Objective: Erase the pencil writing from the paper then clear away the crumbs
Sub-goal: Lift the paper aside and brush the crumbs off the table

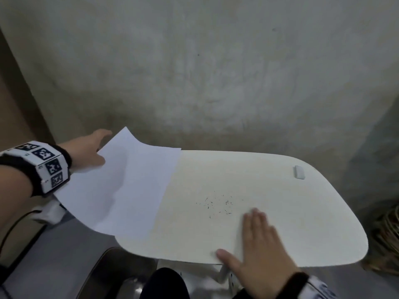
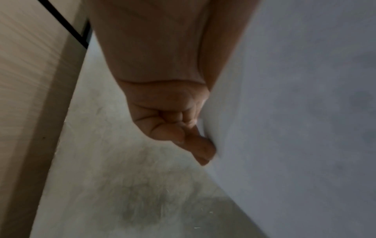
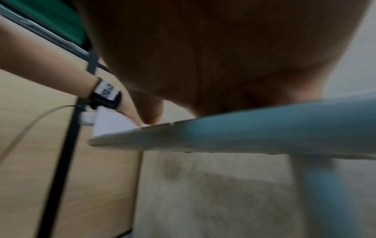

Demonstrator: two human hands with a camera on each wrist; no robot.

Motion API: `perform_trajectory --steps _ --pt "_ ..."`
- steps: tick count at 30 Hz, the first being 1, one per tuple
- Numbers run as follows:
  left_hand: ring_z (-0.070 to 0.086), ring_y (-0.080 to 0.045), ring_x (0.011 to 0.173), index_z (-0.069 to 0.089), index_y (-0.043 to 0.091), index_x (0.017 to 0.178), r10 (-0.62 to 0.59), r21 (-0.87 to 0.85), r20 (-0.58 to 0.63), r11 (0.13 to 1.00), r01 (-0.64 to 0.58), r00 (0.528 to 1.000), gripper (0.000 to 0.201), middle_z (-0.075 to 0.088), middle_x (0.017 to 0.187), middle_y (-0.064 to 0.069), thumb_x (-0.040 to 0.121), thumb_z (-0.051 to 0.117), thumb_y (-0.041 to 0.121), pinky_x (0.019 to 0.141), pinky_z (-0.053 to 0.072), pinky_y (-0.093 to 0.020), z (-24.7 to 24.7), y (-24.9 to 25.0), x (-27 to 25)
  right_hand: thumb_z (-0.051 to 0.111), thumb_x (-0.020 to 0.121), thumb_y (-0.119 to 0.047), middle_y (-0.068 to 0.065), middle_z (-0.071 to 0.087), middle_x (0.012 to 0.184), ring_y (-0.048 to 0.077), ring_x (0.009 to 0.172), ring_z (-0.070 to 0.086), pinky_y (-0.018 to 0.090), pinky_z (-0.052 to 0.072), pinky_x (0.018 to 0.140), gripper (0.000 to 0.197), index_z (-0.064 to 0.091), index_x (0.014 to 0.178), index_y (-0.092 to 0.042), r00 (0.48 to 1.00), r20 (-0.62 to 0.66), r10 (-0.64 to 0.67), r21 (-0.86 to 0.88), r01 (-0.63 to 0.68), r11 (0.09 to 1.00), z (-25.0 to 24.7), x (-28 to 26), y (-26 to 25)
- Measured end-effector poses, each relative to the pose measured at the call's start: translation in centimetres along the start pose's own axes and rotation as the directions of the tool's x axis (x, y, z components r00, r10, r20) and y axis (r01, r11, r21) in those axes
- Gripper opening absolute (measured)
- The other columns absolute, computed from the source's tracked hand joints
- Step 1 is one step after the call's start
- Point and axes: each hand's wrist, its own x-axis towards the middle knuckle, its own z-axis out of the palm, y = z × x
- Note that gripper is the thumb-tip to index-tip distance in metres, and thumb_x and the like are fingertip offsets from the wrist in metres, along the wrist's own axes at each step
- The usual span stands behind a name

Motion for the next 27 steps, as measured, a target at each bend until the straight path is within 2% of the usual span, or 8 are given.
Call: perform_trajectory --steps 3,6,9,12,16,20,24,27 --pt "0.058 -0.026 0.092 0.035 0.031 0.134 0.081 0.056 -0.04 0.995 -0.079 0.996 0.059 0.059 0.113 -0.005 0.083 0.059 0.012 0.077 0.048 -0.032 0.2 1.7 0.2 0.002 0.065 -0.081 0.001 -0.014 0.16 0.011 0.146 -0.015 0.029 -0.005 0.117 0.11 -0.011 0.151 -0.013 0.972 -0.03 -0.234 0.269 0.233 0.934 -2.1 1.4 -2.5" --pt "0.053 -0.022 0.093 0.055 0.029 0.115 0.179 0.178 -0.035 0.969 -0.17 0.983 0.034 0.059 0.114 -0.003 0.087 0.054 0.01 0.078 0.04 -0.028 0.1 2.4 1.1 0.031 0.091 -0.058 -0.007 0.005 0.16 0.004 0.146 0.007 0.018 0.004 0.114 0.077 0.007 0.153 -0.019 0.975 -0.052 -0.218 0.455 0.217 0.864 -7.2 1.4 0.4" --pt "0.051 -0.02 0.102 0.065 0.026 0.11 0.259 0.252 -0.005 0.935 -0.249 0.966 0.034 0.059 0.119 0.0 0.089 0.05 0.005 0.085 0.038 -0.026 0.1 2.9 2.1 0.016 0.073 -0.08 0.0 0.022 0.158 0.014 0.145 0.022 0.029 0.011 0.118 0.102 0.022 0.15 -0.013 0.998 0.064 0.022 0.007 -0.023 1.0 -10.5 3.3 5.5" --pt "0.053 -0.022 0.115 0.065 0.026 0.114 0.313 0.345 0.071 0.883 -0.318 0.947 0.039 0.056 0.126 0.003 0.088 0.049 0.001 0.096 0.041 -0.027 0.5 4.1 3.3 0.012 0.071 -0.088 0.013 0.015 0.158 0.023 0.146 0.017 0.042 0.013 0.119 0.115 0.016 0.149 -0.004 0.967 0.144 0.209 -0.255 -0.167 0.952 -10.1 5.5 7.2" --pt "0.053 -0.021 0.118 0.06 0.027 0.12 0.358 0.543 0.188 0.738 -0.401 0.915 0.034 0.05 0.131 0.005 0.09 0.053 0.015 0.094 0.043 -0.027 1.9 6.9 4.2 0.012 0.074 -0.086 0.003 -0.03 0.152 0.019 0.147 -0.014 0.039 0.003 0.121 0.109 -0.022 0.147 -0.012 0.974 0.209 -0.091 -0.329 0.157 0.931 -6.1 4.6 3.5" --pt "0.048 -0.018 0.117 0.055 0.031 0.127 0.384 0.636 0.258 0.623 -0.455 0.886 0.039 0.043 0.129 0.005 0.089 0.056 0.042 0.086 0.038 -0.03 3.5 9.2 4.0 0.025 0.095 -0.059 -0.005 -0.008 0.16 0.009 0.148 -0.001 0.028 0.002 0.12 0.077 -0.002 0.153 -0.016 0.921 0.316 -0.228 -0.071 0.262 0.962 -9.1 4.5 1.9" --pt "0.047 -0.018 0.099 0.05 0.036 0.131 0.291 0.527 0.279 0.75 -0.399 0.915 0.051 0.039 0.119 0.006 0.084 0.059 0.054 0.085 0.04 -0.03 4.3 8.9 3.3 0.026 0.095 -0.059 0.003 -0.005 0.161 0.015 0.149 0.001 0.034 0.006 0.119 0.079 0.002 0.153 -0.011 0.987 0.124 -0.098 -0.241 0.126 0.962 -10.7 8.2 3.2" --pt "0.047 -0.017 0.097 0.052 0.03 0.132 0.227 0.402 0.242 0.861 -0.31 0.943 0.051 0.039 0.117 0.006 0.085 0.062 0.047 0.086 0.044 -0.029 4.0 7.9 3.6 0.026 0.091 -0.066 0.0 -0.004 0.161 0.018 0.148 0.01 0.04 0.012 0.119 0.084 0.005 0.153 -0.013 0.963 0.267 -0.036 -0.385 0.141 0.912 -10.3 8.1 2.1"
